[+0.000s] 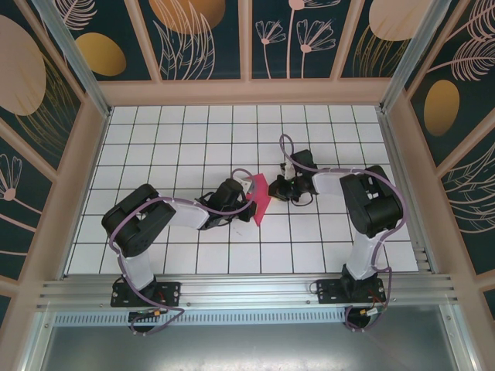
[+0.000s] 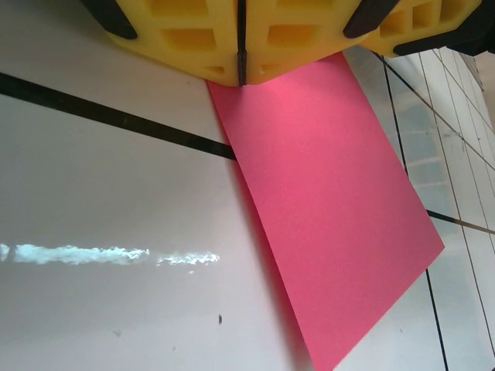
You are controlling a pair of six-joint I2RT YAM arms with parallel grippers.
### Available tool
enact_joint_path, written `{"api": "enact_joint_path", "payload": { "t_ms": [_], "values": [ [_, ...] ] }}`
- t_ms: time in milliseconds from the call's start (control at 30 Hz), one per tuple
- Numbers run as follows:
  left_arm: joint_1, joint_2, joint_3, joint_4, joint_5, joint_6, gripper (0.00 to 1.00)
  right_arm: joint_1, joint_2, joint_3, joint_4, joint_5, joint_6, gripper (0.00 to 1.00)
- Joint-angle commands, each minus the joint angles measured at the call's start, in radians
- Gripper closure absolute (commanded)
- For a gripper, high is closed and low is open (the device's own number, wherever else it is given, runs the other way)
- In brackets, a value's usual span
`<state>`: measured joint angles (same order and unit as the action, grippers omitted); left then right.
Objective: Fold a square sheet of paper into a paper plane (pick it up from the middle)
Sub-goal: Third fold the triangle at the center of the table.
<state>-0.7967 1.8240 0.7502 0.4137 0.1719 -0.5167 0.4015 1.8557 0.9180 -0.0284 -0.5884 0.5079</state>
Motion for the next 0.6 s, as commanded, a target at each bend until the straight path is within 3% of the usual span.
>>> {"api": "enact_joint_path", "payload": {
  "t_ms": [0,333,567],
  "values": [
    [0.007,0.008,-0.004,-0.054,-0.004,0.014,1.00,-0.005,0.037,-0.003,-0.011,0.069,0.004,0.89],
    [0.007,0.006,-0.014,-0.044,-0.006,0.006,1.00,0.009,-0.166,-0.064,-0.027,-0.008,0.014,0.88],
    [0.008,0.006,-0.012,-0.041,-0.003,0.003,1.00,0.062,-0.162,-0.140,0.049,-0.038,0.077,0.88]
  ]
}}
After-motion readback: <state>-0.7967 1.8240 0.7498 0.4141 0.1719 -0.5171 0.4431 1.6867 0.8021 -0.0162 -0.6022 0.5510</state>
